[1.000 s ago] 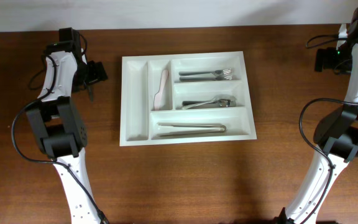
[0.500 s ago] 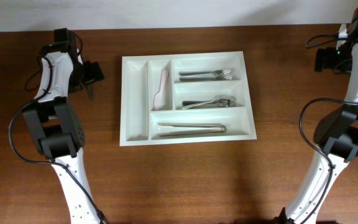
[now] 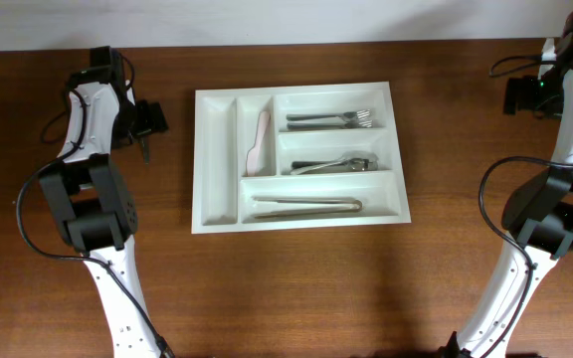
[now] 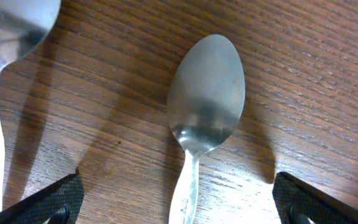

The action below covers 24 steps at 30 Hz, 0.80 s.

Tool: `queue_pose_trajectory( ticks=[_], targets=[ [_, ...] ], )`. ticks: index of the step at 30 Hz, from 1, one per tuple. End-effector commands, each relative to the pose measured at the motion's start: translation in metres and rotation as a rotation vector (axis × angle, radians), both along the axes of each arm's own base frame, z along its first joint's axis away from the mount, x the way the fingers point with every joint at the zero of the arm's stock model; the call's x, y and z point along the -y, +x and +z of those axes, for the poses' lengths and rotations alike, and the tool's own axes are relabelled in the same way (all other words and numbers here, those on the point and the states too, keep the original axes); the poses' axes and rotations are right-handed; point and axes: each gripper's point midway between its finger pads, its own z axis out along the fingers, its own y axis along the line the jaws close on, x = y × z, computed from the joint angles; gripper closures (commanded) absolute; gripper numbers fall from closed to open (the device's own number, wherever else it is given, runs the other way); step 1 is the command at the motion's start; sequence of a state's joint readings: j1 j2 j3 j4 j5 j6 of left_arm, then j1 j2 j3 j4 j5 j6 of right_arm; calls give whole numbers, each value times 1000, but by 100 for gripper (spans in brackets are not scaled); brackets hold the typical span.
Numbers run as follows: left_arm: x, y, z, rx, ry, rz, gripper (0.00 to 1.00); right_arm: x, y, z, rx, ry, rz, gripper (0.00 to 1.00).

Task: Pack container
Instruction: 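Lower the left gripper and close it on a silver spoon's handle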

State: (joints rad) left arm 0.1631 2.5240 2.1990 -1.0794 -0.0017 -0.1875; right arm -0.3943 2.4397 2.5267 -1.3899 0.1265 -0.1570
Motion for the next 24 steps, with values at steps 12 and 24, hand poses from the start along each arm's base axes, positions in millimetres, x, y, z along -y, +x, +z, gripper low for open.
queue_pose_trajectory(
  ticks=[12, 24],
  targets=[
    [8, -9, -34, -67, -32, -32, 11, 2, -2, -3, -4, 6, -12, 1],
    [7, -4, -33, -43, -28, -31, 67, 2, -2, -3, -4, 6, -12, 2]
  ],
)
